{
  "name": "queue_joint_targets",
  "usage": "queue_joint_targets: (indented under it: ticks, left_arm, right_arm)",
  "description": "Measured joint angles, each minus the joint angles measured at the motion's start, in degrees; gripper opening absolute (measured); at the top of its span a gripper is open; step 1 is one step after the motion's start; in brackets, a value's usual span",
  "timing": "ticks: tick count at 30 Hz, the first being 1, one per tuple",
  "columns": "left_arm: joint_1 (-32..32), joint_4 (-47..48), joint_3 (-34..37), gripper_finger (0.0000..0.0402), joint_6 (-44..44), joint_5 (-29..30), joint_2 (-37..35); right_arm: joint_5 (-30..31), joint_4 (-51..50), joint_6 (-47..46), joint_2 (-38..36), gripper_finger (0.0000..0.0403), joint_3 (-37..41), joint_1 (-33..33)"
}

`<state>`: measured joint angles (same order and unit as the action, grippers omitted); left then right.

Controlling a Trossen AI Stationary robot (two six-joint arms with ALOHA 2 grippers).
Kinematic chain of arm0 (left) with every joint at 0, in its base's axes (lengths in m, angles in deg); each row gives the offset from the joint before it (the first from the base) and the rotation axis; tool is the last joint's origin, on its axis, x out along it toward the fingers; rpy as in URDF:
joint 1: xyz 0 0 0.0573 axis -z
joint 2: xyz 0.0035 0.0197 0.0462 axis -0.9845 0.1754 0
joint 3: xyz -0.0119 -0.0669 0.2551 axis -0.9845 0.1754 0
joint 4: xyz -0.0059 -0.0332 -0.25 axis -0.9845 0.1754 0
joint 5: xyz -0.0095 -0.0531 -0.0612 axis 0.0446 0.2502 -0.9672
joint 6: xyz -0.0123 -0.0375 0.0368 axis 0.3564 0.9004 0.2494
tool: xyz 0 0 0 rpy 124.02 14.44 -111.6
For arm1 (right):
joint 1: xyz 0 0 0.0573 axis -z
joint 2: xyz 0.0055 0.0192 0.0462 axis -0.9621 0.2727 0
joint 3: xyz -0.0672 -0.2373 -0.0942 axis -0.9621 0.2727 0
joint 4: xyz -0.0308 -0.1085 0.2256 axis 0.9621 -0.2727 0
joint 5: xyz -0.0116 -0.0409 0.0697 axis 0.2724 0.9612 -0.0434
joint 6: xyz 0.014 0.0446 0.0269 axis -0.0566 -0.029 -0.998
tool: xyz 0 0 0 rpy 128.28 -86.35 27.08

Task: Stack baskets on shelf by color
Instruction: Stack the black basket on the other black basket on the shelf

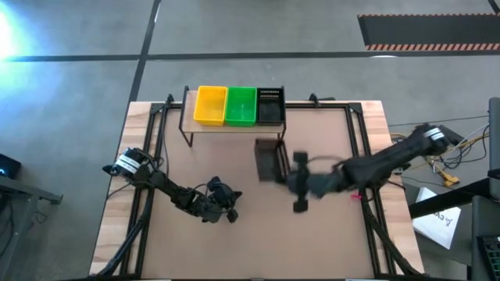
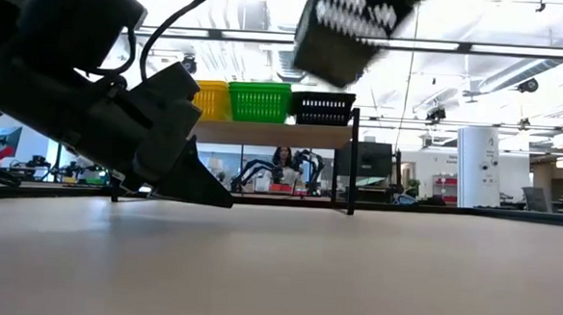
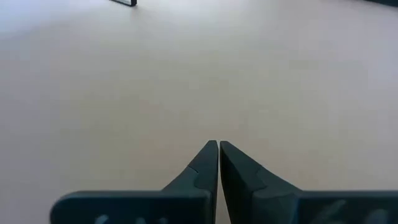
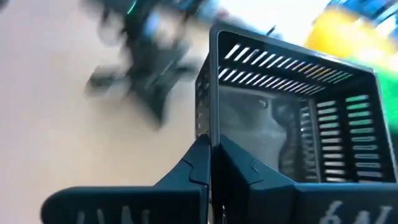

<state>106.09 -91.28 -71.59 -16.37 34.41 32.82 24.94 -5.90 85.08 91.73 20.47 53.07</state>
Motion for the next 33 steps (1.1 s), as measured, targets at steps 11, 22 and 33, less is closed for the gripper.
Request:
queue_joint_targets:
  ticks: [11, 22, 33]
  left_arm:
    - [-1.1, -1.2, 0.0, 0.0, -0.1, 0.0, 0.0]
    - [-1.1, -1.1, -0.5, 0.0, -0.1, 0.0, 0.0]
    - [-1.1, -1.1, -0.6, 0.0, -0.1, 0.0, 0.0]
  right_arm:
    - [-20.9, -6.2, 18.7, -2.0, 0.0009, -10.8, 30.4]
    - [-31.0, -20.0, 19.3, 10.7, 0.0009, -22.1, 43.5]
    - [-30.6, -22.0, 19.2, 14.5, 0.0026, -25.6, 43.7]
